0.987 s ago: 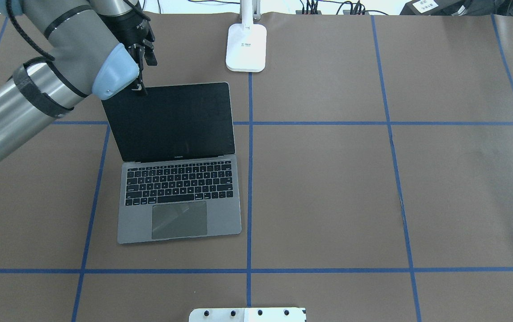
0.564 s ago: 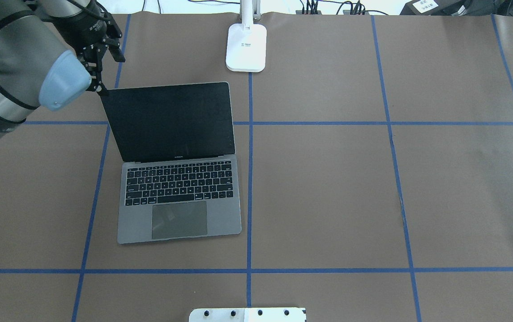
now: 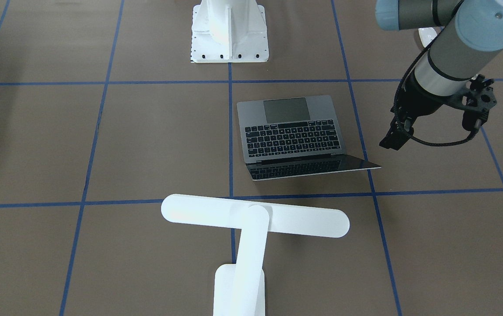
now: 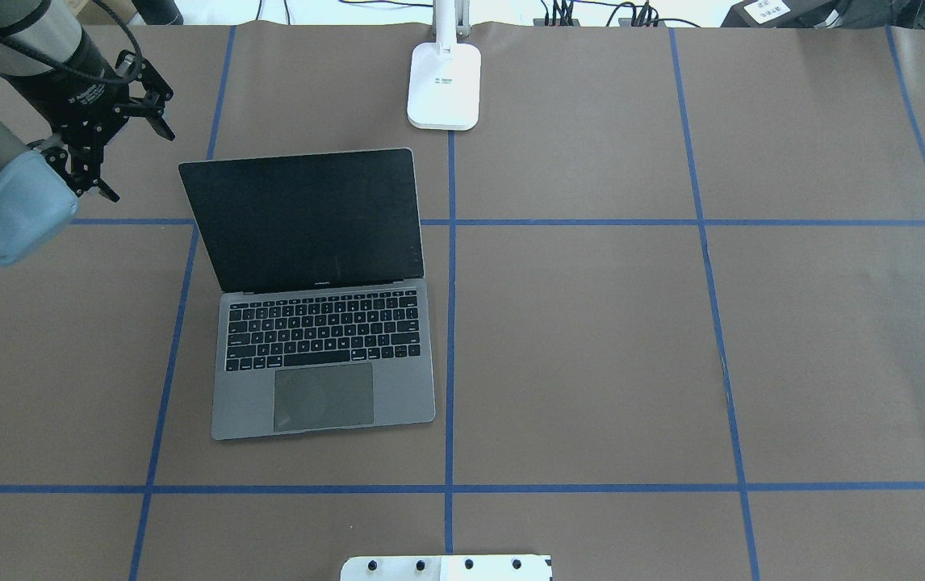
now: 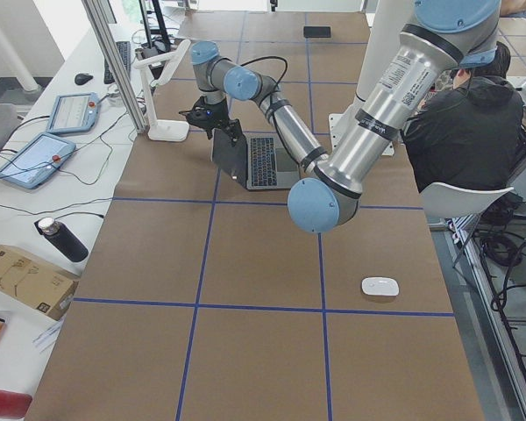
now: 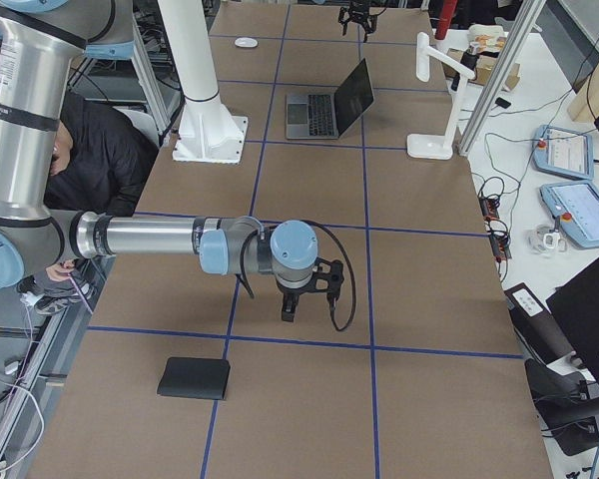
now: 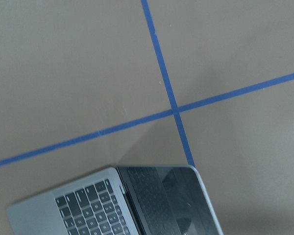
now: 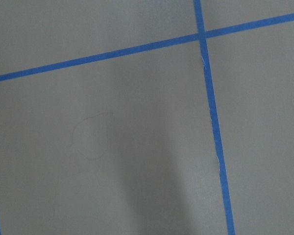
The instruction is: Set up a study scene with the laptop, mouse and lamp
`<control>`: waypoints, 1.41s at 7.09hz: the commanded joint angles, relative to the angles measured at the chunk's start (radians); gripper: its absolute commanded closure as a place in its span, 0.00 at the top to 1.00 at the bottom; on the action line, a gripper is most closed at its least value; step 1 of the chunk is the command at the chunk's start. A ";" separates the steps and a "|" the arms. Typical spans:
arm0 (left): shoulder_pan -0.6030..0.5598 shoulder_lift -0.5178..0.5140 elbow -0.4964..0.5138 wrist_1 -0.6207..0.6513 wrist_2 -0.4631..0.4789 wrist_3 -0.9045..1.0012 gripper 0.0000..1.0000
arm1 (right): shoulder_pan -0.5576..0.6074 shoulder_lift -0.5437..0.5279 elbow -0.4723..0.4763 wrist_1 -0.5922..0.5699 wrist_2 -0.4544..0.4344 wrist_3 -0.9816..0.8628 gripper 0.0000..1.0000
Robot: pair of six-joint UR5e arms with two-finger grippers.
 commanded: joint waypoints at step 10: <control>0.006 0.006 -0.107 -0.007 0.052 0.135 1.00 | -0.150 -0.023 -0.371 0.004 0.008 -0.886 0.99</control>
